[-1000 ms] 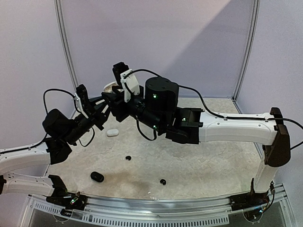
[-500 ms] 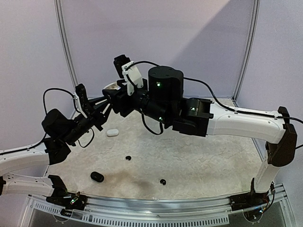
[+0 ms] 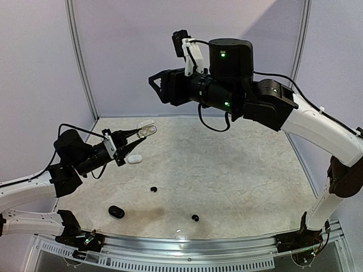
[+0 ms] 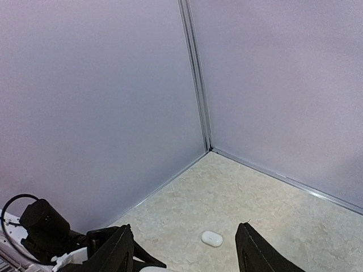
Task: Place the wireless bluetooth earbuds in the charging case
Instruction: Close the charging case with the earbuds, then place the charging case with the earbuds at the center of the board.
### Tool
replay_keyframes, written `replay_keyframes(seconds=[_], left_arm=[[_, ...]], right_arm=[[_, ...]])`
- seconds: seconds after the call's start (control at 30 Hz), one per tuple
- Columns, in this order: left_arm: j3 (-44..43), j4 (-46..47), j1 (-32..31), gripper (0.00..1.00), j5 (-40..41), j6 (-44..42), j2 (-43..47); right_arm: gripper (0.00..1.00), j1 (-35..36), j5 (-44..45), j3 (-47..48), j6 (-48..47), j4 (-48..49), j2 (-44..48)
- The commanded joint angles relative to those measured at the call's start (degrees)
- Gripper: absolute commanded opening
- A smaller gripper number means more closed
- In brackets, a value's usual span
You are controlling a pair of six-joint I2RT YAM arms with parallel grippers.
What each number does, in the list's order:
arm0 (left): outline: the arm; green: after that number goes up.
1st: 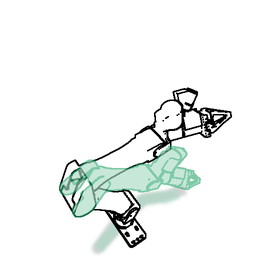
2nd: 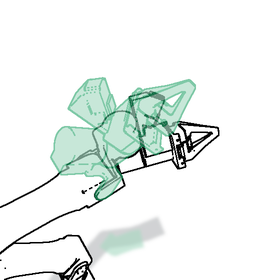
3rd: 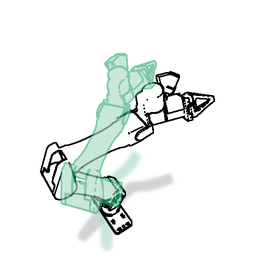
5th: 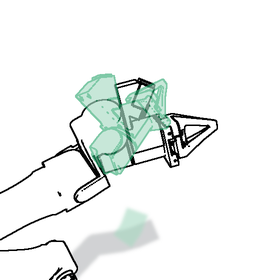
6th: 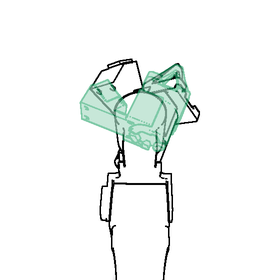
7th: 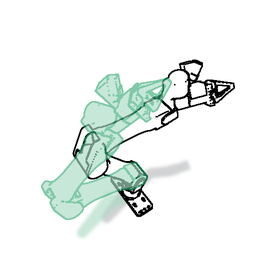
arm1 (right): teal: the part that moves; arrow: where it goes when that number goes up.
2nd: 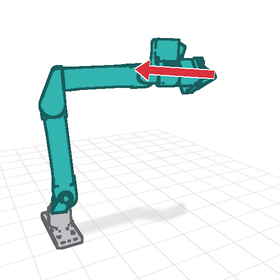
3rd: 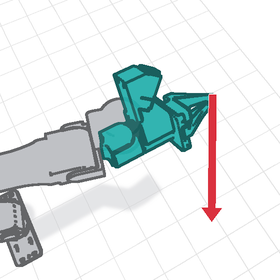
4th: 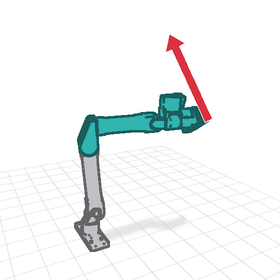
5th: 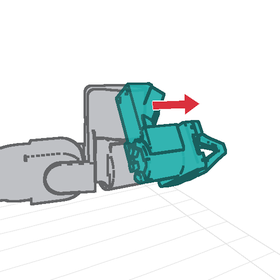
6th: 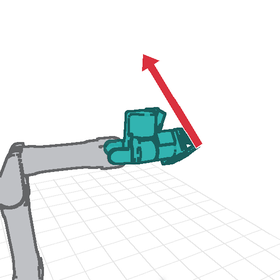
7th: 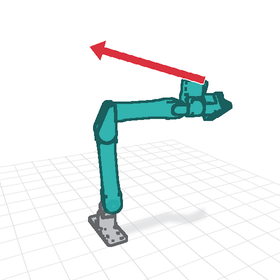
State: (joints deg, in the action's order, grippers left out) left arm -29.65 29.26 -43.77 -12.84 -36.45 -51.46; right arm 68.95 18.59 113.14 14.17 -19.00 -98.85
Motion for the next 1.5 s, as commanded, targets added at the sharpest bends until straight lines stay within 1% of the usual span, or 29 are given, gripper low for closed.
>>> replay_keyframes(seconds=[0.0, 0.1, 0.17, 0.23, 0.33, 0.43, 0.57, 0.63, 0.73, 0.83, 0.93, 1.03, 1.07, 1.1, 1.13, 1.2, 1.27, 1.33, 1.4, 1.47], left_arm=[[-2.5, -1.9, -0.5, 0.00, -0.8, -19.0, -1.1], [-3.2, -1.9, -0.5, 0.00, 0.7, -23.6, -1.6], [-3.3, -2.0, -0.5, 0.00, 1.6, -24.5, -1.7], [-3.2, -2.2, -0.5, 0.00, 2.6, -24.2, -1.7], [-3.4, -3.0, -0.5, 0.00, 4.5, -21.0, -2.2], [-3.9, -6.2, -0.5, 0.00, 5.6, -15.2, -2.4], [-5.3, -14.3, -0.4, 0.00, 5.4, -5.8, -3.2], [-6.5, -20.4, -0.4, 0.00, 4.3, -0.1, -4.4], [-10.0, -28.4, -0.4, 0.00, -0.4, 9.3, -7.5], [-15.4, -38.6, -0.1, 0.00, -5.5, 16.7, -13.8], [-24.3, -49.4, 2.4, 0.00, -12.8, 22.8, -23.0], [-36.0, -62.2, 6.0, 0.00, -22.0, 26.9, -35.3], [-41.9, -66.3, 6.8, 0.00, -23.9, 28.0, -39.7], [-44.7, -70.6, 7.7, 0.00, -25.3, 28.8, -44.1], [-50.7, -74.5, 8.5, 0.00, -27.0, 29.4, -48.8], [-58.9, -81.1, 10.6, 0.00, -29.8, 30.8, -57.2], [-66.7, -84.5, 12.6, 0.00, -31.1, 35.1, -65.1], [-73.3, -85.9, 14.6, 0.00, -32.8, 39.9, -72.4], [-77.6, -84.5, 16.4, 0.00, -31.9, 43.8, -78.0], [-79.1, -80.5, 18.0, 0.00, -31.1, 47.6, -81.6]], right_arm=[[0.61, 0.1, 0.1, 1.8, 5.4, -9.2, -7.3], [0.61, 0.2, -2.4, -2.6, 7.8, -11.4, -8.8], [0.58, 0.6, -3.6, -7.4, 11.0, -13.3, -8.6], [0.58, 1.5, -3.6, -10.1, 14.7, -16.1, -7.9], [0.58, 3.0, -0.4, -15.0, 19.1, -19.2, -4.4], [0.59, 3.0, 1.8, -24.5, 25.4, -17.4, 2.3], [0.61, 2.0, 5.4, -38.4, 35.2, -16.5, 10.9], [0.63, 0.9, 6.2, -44.1, 42.9, -18.9, 13.9], [0.65, -1.2, 5.8, -51.6, 52.5, -22.7, 17.2], [0.67, -2.5, 5.8, -54.3, 54.8, -25.0, 18.6], [0.70, -3.3, 6.1, -54.3, 53.9, -27.2, 18.3], [0.71, -4.3, 6.0, -53.6, 51.3, -28.7, 17.3], [0.71, -4.7, 6.1, -53.3, 50.5, -29.6, 16.9], [0.71, -5.0, 6.2, -53.0, 50.1, -30.2, 16.7], [0.71, -5.2, 6.5, -52.8, 49.5, -30.8, 16.7], [0.72, -5.8, 7.1, -52.1, 48.4, -31.8, 16.8], [0.72, -6.2, 7.5, -51.4, 47.4, -32.3, 17.1], [0.72, -6.6, 7.8, -51.2, 46.4, -32.4, 17.5], [0.73, -6.9, 7.5, -50.9, 45.6, -32.4, 17.5], [0.73, -6.9, 7.1, -50.3, 45.1, -32.8, 17.3]])
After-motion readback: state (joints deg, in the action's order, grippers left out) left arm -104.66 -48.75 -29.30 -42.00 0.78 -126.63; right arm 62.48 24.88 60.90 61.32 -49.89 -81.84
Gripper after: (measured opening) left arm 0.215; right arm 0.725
